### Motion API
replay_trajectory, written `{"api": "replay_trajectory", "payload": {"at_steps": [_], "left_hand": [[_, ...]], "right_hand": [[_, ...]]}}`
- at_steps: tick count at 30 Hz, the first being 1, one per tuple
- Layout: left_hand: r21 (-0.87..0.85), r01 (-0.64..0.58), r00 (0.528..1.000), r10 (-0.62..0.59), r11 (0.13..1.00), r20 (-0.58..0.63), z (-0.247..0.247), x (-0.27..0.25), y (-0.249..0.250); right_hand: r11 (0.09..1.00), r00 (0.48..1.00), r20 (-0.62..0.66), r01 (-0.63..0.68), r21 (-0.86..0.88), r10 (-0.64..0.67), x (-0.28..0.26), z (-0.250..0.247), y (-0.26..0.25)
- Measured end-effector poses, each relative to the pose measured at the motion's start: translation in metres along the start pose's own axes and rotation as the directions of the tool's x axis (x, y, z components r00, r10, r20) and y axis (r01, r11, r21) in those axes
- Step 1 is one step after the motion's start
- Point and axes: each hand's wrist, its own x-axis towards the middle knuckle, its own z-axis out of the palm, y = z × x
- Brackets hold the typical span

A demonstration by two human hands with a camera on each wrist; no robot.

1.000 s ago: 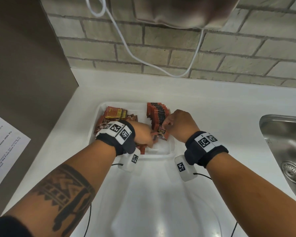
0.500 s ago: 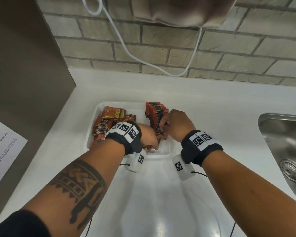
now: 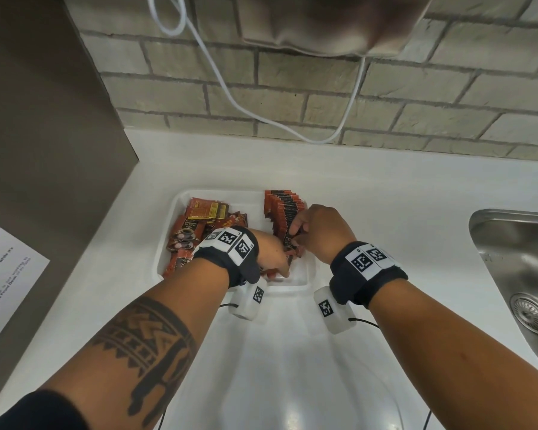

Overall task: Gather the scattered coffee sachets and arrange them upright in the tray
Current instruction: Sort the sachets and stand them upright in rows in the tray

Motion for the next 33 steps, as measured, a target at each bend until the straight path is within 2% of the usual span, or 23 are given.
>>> {"api": "replay_trajectory", "payload": {"at_steps": [10, 13, 14, 15, 17, 18, 20, 22, 25, 28, 31, 33], "left_hand": [[-0.056, -0.021, 1.0, 0.02, 0.998, -0.01, -0.002, -0.008, -0.002], [-0.153, -0.038, 0.999, 0.036, 0.987, -0.014, -0.006, -0.016, -0.009], [-0.248, -0.062, 0.998, 0.059, 0.967, -0.018, -0.008, -0.018, -0.014], [-0.4, -0.092, 0.995, 0.096, 0.912, -0.011, -0.009, -0.019, -0.02], [-0.689, -0.132, 0.987, 0.16, 0.712, -0.024, -0.009, -0.024, -0.031], [-0.763, -0.155, 0.982, 0.185, 0.628, -0.047, -0.008, -0.023, -0.036], [-0.823, -0.204, 0.971, 0.218, 0.53, -0.1, -0.005, -0.021, -0.04], [-0.822, -0.261, 0.96, 0.227, 0.506, -0.165, -0.002, -0.023, -0.039], [-0.78, -0.325, 0.944, 0.234, 0.534, -0.233, 0.0, -0.027, -0.038], [-0.716, -0.349, 0.937, 0.21, 0.605, -0.28, -0.002, -0.031, -0.04], [-0.623, -0.302, 0.95, 0.174, 0.721, -0.258, -0.005, -0.035, -0.051], [-0.543, -0.225, 0.966, 0.111, 0.809, -0.235, -0.006, -0.035, -0.06]], "right_hand": [[1.0, 1.0, -0.023, 0.002, 0.019, -0.002, -0.001, -0.003, 0.003], [0.996, 0.996, -0.089, 0.032, 0.088, -0.024, -0.008, -0.01, 0.003], [0.992, 0.992, -0.119, 0.047, 0.12, -0.032, -0.012, -0.013, 0.002], [0.986, 0.989, -0.142, 0.06, 0.156, -0.038, -0.016, -0.015, 0.002], [0.968, 0.99, -0.133, 0.069, 0.242, -0.037, -0.022, -0.017, 0.001], [0.954, 0.995, -0.097, 0.058, 0.293, -0.031, -0.024, -0.017, 0.001], [0.928, 0.999, -0.028, 0.046, 0.369, -0.038, -0.026, -0.016, 0.001], [0.916, 0.998, -0.03, 0.064, 0.395, -0.057, -0.024, -0.015, 0.001], [0.909, 0.997, -0.046, 0.075, 0.41, -0.061, -0.021, -0.014, 0.0], [0.909, 0.997, -0.052, 0.073, 0.411, -0.056, -0.021, -0.015, -0.001], [0.945, 0.995, -0.086, 0.081, 0.316, -0.056, -0.024, -0.02, -0.001], [0.97, 0.993, -0.102, 0.074, 0.23, -0.051, -0.025, -0.022, 0.0]]}}
